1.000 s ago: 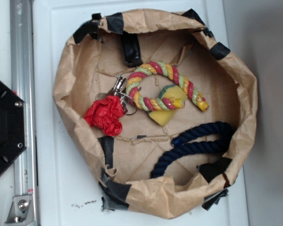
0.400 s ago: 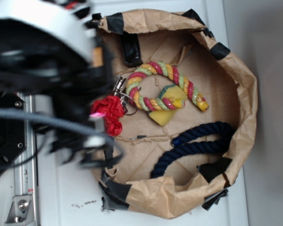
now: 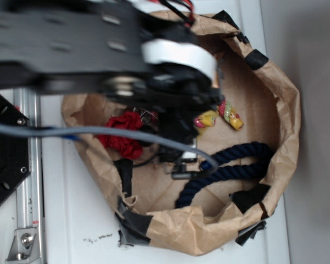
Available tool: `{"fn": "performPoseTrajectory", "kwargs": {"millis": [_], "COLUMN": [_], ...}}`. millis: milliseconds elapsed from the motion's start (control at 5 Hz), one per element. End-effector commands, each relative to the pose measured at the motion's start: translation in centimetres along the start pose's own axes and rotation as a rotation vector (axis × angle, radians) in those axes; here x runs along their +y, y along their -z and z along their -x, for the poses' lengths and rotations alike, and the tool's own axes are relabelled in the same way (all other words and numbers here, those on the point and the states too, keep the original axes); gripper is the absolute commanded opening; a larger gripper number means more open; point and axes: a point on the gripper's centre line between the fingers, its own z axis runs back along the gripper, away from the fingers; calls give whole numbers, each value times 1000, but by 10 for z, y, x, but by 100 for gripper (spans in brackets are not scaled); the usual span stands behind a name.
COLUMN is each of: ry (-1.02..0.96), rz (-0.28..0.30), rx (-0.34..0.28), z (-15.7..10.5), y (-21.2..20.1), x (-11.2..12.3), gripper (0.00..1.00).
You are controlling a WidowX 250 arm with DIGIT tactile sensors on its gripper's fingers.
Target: Grab the blue rope.
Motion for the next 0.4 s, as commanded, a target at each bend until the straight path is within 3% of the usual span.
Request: {"fn": "performPoseTrajectory", "kwargs": {"millis": [0, 200], "ry": [108, 121], "rz": [39, 94], "rx": [11, -24], "z": [-33, -42], "y": [43, 46], "x": [-44, -61], "gripper": [100, 100]}}
